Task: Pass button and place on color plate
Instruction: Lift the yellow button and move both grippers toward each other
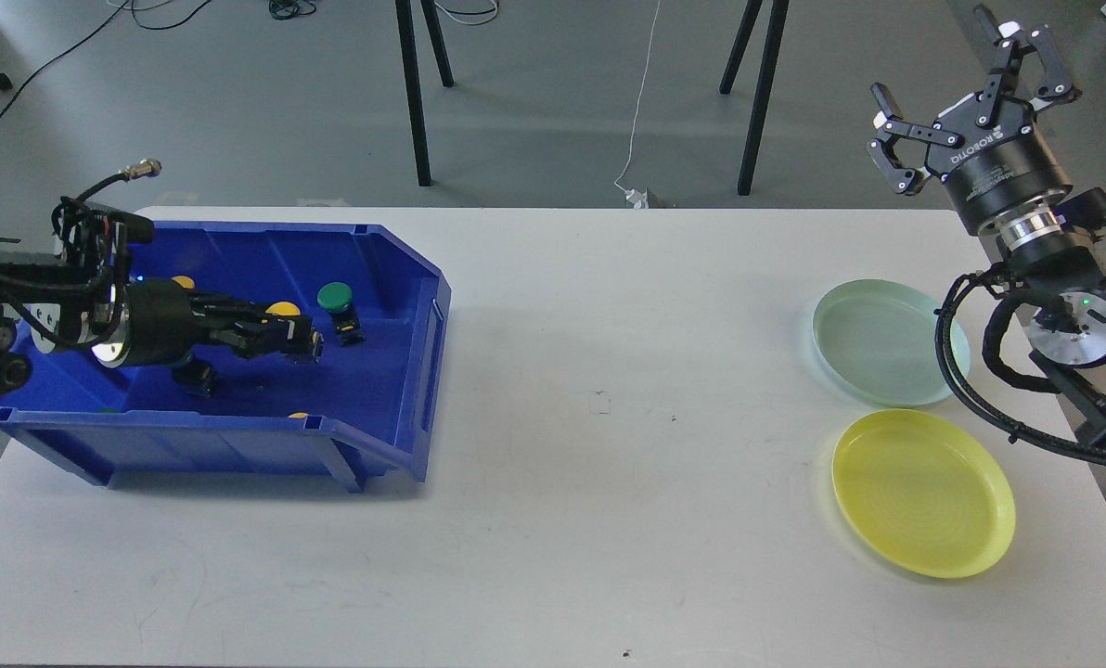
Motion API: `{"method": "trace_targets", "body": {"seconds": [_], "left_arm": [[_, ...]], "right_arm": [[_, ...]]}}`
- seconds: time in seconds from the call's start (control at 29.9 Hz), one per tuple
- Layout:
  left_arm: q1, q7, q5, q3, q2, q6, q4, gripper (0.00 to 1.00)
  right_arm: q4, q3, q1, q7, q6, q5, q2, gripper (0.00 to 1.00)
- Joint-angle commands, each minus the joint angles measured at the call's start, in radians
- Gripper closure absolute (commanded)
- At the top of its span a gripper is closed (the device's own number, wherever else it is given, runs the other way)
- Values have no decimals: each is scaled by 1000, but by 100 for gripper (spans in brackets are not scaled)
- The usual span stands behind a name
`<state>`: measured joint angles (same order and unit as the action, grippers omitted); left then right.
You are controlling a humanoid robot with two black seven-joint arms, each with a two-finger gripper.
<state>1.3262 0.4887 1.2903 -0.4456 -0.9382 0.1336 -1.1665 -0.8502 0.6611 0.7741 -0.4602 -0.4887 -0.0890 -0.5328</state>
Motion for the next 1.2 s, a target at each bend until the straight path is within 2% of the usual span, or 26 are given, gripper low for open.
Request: {"method": "trace_targets", "body": {"seconds": [0.0,0.13,0.3,0.43,0.57,0.74,0.9,1.17], "left_arm": [[115,0,-9,33,-95,12,-169,76],[185,0,-29,105,-163,82,-307,76],[191,0,-172,162,-142,96,-381,76],[189,0,-189,163,-54,84,-383,76],[192,0,-232,166,-19,77,-380,76],[177,0,-403,252,2,52,-369,76],[79,0,-496,356,73,3,-337,76],[-174,0,-496,590,139,0,-289,76]], "right_arm": [[0,8,7,0,0,0,2,1],[8,15,11,0,0,0,2,1],[13,17,14,0,0,0,1,1],[13,15,14,0,0,0,-3,1],[-4,3,13,0,0,6,-12,1],[-110,-1,10,-3,0,148,0,1],[-230,5,7,-11,0,310,39,2],[-297,-5,-12,-12,0,345,99,3]]}}
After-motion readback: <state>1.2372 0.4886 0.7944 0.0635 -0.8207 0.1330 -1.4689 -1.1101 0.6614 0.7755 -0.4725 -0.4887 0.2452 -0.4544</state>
